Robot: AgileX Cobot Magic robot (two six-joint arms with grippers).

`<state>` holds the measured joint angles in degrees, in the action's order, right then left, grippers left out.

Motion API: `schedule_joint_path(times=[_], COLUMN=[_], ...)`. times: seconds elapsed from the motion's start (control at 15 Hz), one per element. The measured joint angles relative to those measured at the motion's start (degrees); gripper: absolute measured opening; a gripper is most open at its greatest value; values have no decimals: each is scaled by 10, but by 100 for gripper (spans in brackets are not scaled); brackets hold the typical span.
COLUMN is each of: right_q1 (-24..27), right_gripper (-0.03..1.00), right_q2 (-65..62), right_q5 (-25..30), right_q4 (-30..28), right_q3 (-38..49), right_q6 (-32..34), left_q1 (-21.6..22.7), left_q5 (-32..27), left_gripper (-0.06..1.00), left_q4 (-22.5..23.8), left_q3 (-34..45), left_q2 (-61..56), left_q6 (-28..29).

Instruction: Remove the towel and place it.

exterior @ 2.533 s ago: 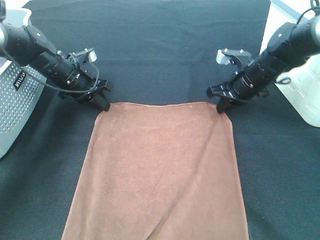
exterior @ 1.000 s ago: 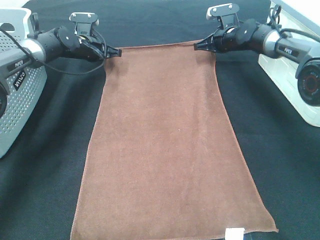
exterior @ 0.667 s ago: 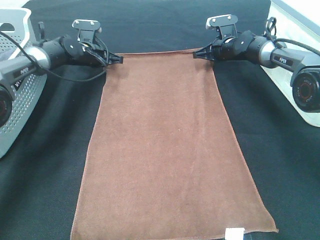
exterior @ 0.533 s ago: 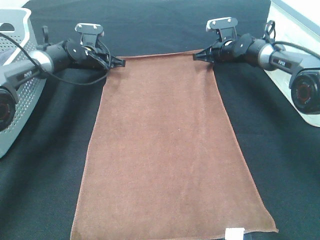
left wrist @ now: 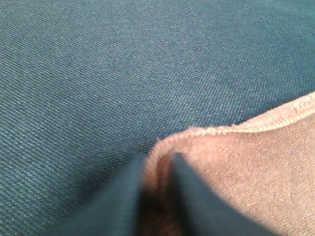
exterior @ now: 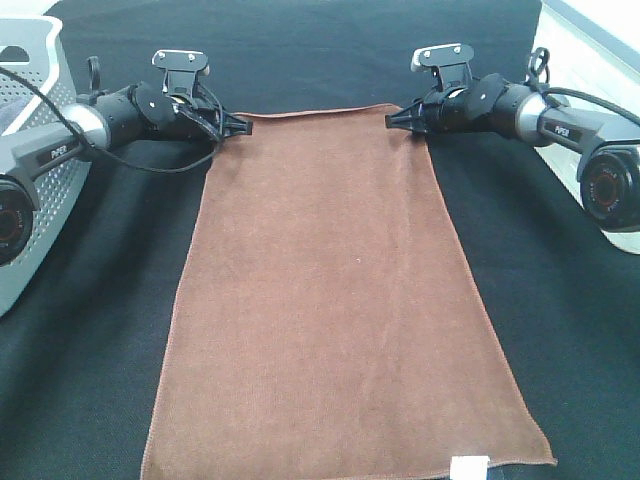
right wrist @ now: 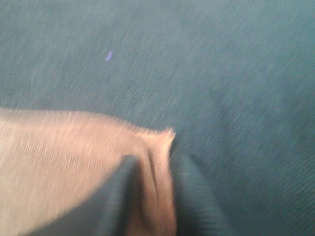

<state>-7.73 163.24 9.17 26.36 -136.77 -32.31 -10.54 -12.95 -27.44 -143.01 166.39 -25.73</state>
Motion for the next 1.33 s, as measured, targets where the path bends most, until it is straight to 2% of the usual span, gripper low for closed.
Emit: schedule_joint_path(times=[0.13,0.27,0.73,0.93,1.0,1.13,1.2,1.33], right_q1=[3,3,3,3,3,3,3,3], right_gripper=[47,55,57,57,57,57,57,57], right_q2=[-9,-22,-81,-122,-139,-178,-197,-238], right_q5=[33,50,77,85,93,113,127,173], right_q4=[0,-6,-11,-18,-21,-43,-63,-119], right_q3=[-1,-1,-1,-1,-1,-1,-1,-1], right_q6=[0,0,0,0,1,20,41,106], left_q1=[0,2,20,21,21,25,29,40], left_q5=[-7,-8,-19,-60,-75,-120,-143,-218], left_gripper=[67,79,79,79,79,79,79,79], left_q4=[5,6,9,20,40,107,142,180], left_q3=[0,0,-21,-22,-23,-28,-28,-29], left_q2=[-3,-3,-60,-95,-109,-147,-171,-215], left_q6=[0,0,0,28,49,113,153,198])
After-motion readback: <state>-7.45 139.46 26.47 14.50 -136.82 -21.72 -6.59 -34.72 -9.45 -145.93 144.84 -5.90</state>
